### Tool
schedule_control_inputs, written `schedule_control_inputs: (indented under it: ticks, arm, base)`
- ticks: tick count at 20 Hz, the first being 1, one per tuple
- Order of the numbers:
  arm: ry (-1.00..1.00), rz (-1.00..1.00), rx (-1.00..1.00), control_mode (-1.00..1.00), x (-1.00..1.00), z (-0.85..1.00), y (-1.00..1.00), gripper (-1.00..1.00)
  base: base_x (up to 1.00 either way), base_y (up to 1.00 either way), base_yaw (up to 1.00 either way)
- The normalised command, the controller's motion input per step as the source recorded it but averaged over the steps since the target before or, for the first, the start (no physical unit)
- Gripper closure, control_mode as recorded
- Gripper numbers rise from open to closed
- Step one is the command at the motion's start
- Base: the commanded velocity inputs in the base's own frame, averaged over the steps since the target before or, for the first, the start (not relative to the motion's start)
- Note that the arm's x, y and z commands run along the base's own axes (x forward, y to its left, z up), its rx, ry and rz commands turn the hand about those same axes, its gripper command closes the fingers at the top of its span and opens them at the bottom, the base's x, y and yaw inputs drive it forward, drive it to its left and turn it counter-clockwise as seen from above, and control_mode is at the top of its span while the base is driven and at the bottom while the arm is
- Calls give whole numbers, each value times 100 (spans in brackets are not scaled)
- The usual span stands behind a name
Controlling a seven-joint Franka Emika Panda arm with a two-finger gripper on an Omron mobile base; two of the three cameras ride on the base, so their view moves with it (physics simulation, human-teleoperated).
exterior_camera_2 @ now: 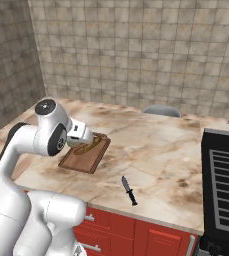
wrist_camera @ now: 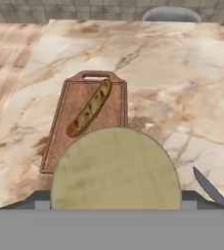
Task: Retrieve the sausage and cheese from the fridge and place them on the cutting board on the counter.
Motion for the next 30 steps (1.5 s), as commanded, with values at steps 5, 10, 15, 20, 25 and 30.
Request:
schedule_control_inputs:
  ticks: [5, 10, 15, 20, 25, 30]
  arm:
    - [13, 0, 2, -100, 23, -50, 0, 100]
    - [0, 0, 0, -100, 73, -67, 0, 100]
    - [7, 0, 0, -100, 68, -52, 0, 100]
    - [16, 0, 0, -100, 39, -42, 1, 100]
    - [12, 0, 0, -100, 23, -24, 5, 100]
    - [3, 0, 0, -100, 30, -21, 0, 100]
  base:
    - [0, 0, 0]
    - [0, 0, 0]
    - [0, 0, 0]
    - [0, 0, 0]
    - [0, 0, 0]
    - [0, 0, 0]
